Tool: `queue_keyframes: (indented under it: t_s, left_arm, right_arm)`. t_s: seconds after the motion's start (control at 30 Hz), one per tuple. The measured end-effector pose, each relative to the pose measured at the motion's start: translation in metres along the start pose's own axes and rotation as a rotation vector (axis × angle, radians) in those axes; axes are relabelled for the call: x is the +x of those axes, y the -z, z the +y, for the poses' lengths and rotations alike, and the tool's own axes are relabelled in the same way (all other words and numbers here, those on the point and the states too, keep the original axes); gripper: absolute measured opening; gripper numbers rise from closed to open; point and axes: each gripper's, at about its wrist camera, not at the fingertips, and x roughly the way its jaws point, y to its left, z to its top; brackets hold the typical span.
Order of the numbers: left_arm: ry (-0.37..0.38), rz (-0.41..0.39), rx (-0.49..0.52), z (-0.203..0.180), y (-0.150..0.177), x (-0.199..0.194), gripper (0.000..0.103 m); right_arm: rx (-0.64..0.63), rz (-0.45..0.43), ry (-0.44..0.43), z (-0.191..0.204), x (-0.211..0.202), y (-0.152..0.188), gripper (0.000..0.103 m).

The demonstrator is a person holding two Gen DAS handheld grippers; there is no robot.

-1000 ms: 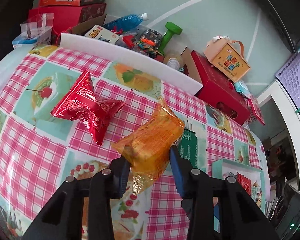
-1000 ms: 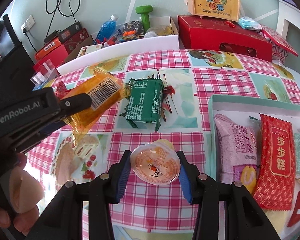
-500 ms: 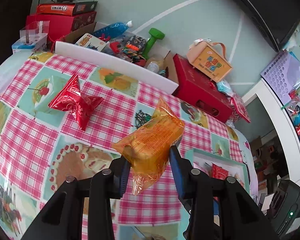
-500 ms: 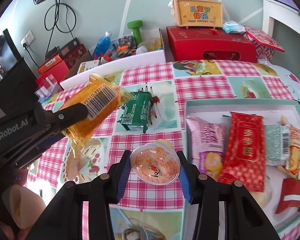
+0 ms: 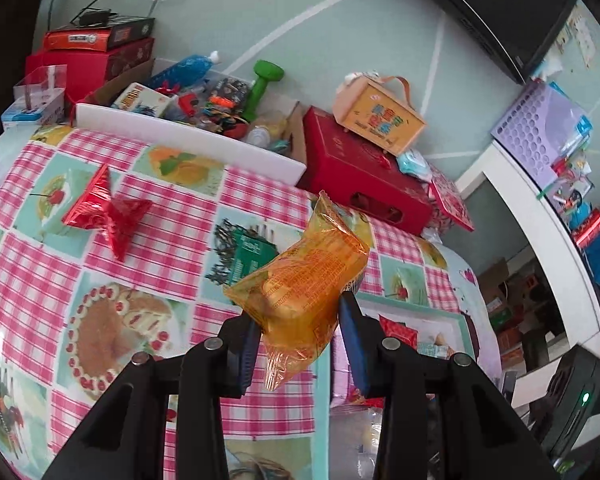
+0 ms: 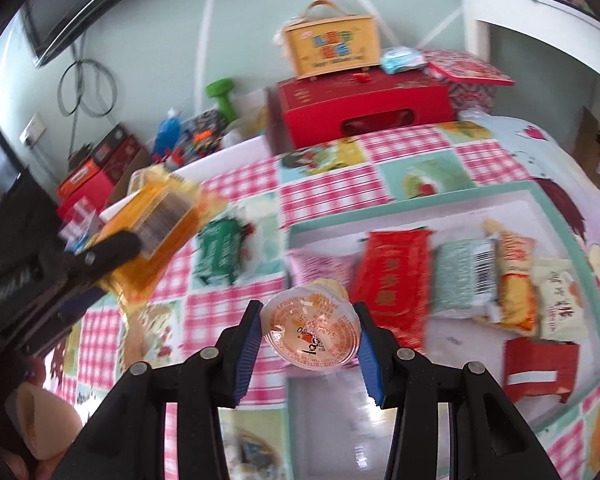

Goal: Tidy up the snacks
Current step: 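Carry the bread bag and jelly cup over the white tray with both tools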

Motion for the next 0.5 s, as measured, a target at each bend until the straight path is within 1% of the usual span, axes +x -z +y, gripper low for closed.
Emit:
queue_keyframes:
  t_s: [0.2, 0.33, 0.5]
  left_arm:
    - [0.020, 0.033, 0.064, -0.025, 0.010, 0.017, 0.039]
    - [0.046, 0.066, 0.097, -0.040, 0.018, 0.027, 0.039]
    - [0.037, 0.112, 0.138, -0.056, 0.029, 0.045, 0.039]
  right_arm:
    - [0.090, -0.022, 0.079, -0.044, -0.005, -0.011, 0.047]
    - [0.152, -0.038, 0.107, -0.072, -0.010, -0.015, 0.047]
    - [0.227, -0.042, 0.144, -0.102, -0.013, -0.018, 0.047]
